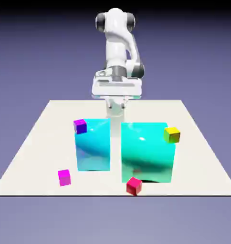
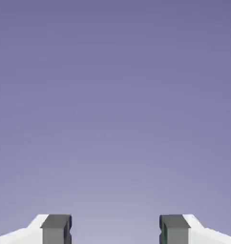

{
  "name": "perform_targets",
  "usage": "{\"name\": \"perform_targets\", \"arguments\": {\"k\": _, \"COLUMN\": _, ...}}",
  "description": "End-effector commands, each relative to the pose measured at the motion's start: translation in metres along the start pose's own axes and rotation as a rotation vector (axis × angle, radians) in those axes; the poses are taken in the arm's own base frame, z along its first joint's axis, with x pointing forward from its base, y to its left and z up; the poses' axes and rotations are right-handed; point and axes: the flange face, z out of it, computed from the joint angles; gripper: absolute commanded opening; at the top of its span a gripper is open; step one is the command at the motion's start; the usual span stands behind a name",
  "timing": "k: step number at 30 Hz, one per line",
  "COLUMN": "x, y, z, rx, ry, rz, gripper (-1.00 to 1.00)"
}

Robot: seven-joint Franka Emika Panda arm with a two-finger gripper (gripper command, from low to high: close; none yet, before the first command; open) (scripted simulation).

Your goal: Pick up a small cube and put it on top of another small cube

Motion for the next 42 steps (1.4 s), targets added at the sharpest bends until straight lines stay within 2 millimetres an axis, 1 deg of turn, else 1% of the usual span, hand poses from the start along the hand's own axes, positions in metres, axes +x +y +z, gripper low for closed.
{"name": "perform_targets", "arguments": {"k": 1, "x": 0.002, "y": -0.003, "z": 0.010, "rx": -0.029, "ry": -0.025, "rz": 0.019, "gripper": 0.00}}
{"name": "perform_targets", "arguments": {"k": 5, "x": 0.006, "y": -0.011, "z": 0.052, "rx": -0.145, "ry": -0.125, "rz": 0.097, "gripper": 0.00}}
{"name": "perform_targets", "arguments": {"k": 10, "x": 0.004, "y": -0.017, "z": 0.108, "rx": -0.289, "ry": -0.250, "rz": 0.201, "gripper": 0.00}}
{"name": "perform_targets", "arguments": {"k": 14, "x": -0.002, "y": -0.017, "z": 0.153, "rx": -0.405, "ry": -0.351, "rz": 0.288, "gripper": 0.00}}
{"name": "perform_targets", "arguments": {"k": 19, "x": -0.016, "y": -0.013, "z": 0.208, "rx": -0.550, "ry": -0.478, "rz": 0.400, "gripper": 0.00}}
{"name": "perform_targets", "arguments": {"k": 24, "x": -0.035, "y": -0.005, "z": 0.260, "rx": -0.695, "ry": -0.608, "rz": 0.514, "gripper": 0.00}}
{"name": "perform_targets", "arguments": {"k": 29, "x": -0.057, "y": 0.006, "z": 0.306, "rx": -0.840, "ry": -0.741, "rz": 0.627, "gripper": 0.00}}
{"name": "perform_targets", "arguments": {"k": 31, "x": -0.066, "y": 0.011, "z": 0.322, "rx": -0.894, "ry": -0.792, "rz": 0.669, "gripper": 0.00}}
{"name": "perform_targets", "arguments": {"k": 32, "x": -0.066, "y": 0.011, "z": 0.322, "rx": -0.894, "ry": -0.792, "rz": 0.669, "gripper": 0.00}}
{"name": "perform_targets", "arguments": {"k": 35, "x": -0.111, "y": 0.038, "z": 0.353, "rx": -0.894, "ry": -0.792, "rz": 0.669, "gripper": 0.00}}
{"name": "perform_targets", "arguments": {"k": 36, "x": -0.117, "y": 0.041, "z": 0.357, "rx": -0.894, "ry": -0.792, "rz": 0.669, "gripper": 0.00}}
{"name": "perform_targets", "arguments": {"k": 37, "x": -0.117, "y": 0.041, "z": 0.357, "rx": -0.894, "ry": -0.792, "rz": 0.669, "gripper": -1.00}}
{"name": "perform_targets", "arguments": {"k": 38, "x": -0.117, "y": 0.041, "z": 0.357, "rx": -0.894, "ry": -0.792, "rz": 0.669, "gripper": -1.00}}
{"name": "perform_targets", "arguments": {"k": 41, "x": -0.071, "y": 0.015, "z": 0.327, "rx": -0.894, "ry": -0.792, "rz": 0.669, "gripper": -1.00}}
{"name": "perform_targets", "arguments": {"k": 42, "x": -0.058, "y": 0.014, "z": 0.316, "rx": -0.898, "ry": -0.785, "rz": 0.637, "gripper": -1.00}}
